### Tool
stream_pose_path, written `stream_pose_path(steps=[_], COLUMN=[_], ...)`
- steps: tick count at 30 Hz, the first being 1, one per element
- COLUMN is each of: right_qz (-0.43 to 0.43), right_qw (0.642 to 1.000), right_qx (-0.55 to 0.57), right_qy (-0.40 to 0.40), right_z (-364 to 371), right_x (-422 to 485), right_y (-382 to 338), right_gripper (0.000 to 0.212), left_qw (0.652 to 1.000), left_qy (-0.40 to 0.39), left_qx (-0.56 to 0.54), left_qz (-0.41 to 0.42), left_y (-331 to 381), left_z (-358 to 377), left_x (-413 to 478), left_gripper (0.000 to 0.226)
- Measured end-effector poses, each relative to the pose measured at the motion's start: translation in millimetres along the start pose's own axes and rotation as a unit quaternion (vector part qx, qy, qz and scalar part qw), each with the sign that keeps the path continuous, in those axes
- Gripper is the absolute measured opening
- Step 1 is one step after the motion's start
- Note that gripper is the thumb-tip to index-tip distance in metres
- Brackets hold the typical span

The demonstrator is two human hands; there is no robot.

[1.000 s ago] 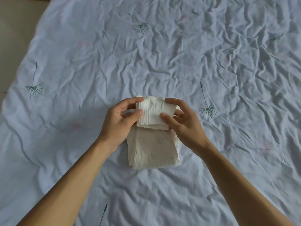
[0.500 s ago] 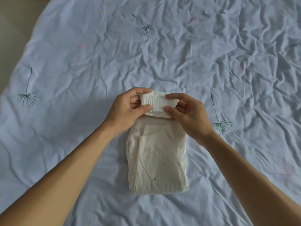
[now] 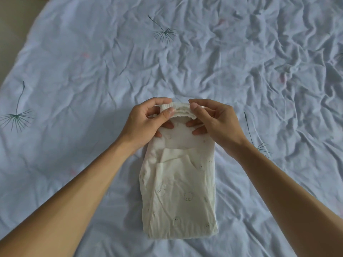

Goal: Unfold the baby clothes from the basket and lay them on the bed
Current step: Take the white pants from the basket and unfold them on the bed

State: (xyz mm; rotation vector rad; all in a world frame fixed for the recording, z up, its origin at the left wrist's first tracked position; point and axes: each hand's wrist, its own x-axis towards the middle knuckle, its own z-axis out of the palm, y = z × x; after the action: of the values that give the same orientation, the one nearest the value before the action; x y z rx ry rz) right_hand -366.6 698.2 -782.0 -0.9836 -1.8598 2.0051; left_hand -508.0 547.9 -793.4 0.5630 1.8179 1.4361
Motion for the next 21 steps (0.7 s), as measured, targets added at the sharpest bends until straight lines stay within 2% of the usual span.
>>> stream_pose_path(steps=[7,10,13,17,21], right_qz=[0.056,0.03,-0.023,-0.074,-0.106], right_qw=[0.996,0.998,1.0,0.992,0.966], right_qx=[0.06,0.048,-0.015,-0.098,-0.236], right_qy=[0.015,0.013,0.007,0.003,0.006], right_z=[-0.1,-0.2,-1.5,-7.1,-13.7], right_x=[7.8,-0.7,-22.0,-55.8,-85.0], right_y=[-1.3,1.4,9.0,18.8,27.3], right_gripper=[0.049,0.05,0.055,0.039,0.023], left_qw=[0.998,0.998,0.996,0.992,0.984], left_qy=[-0.032,-0.047,-0.058,-0.058,-0.058], left_qx=[0.016,0.037,0.067,0.115,0.168], left_qz=[-0.043,-0.03,0.005,0.013,0.011], left_y=[10.3,9.6,4.1,-5.3,-16.9], left_z=[-3.3,-5.5,-8.5,-15.6,-16.4], left_x=[9.8,0.6,-21.4,-63.1,-103.7], left_gripper=[0.065,0.068,0.067,0.059,0.054])
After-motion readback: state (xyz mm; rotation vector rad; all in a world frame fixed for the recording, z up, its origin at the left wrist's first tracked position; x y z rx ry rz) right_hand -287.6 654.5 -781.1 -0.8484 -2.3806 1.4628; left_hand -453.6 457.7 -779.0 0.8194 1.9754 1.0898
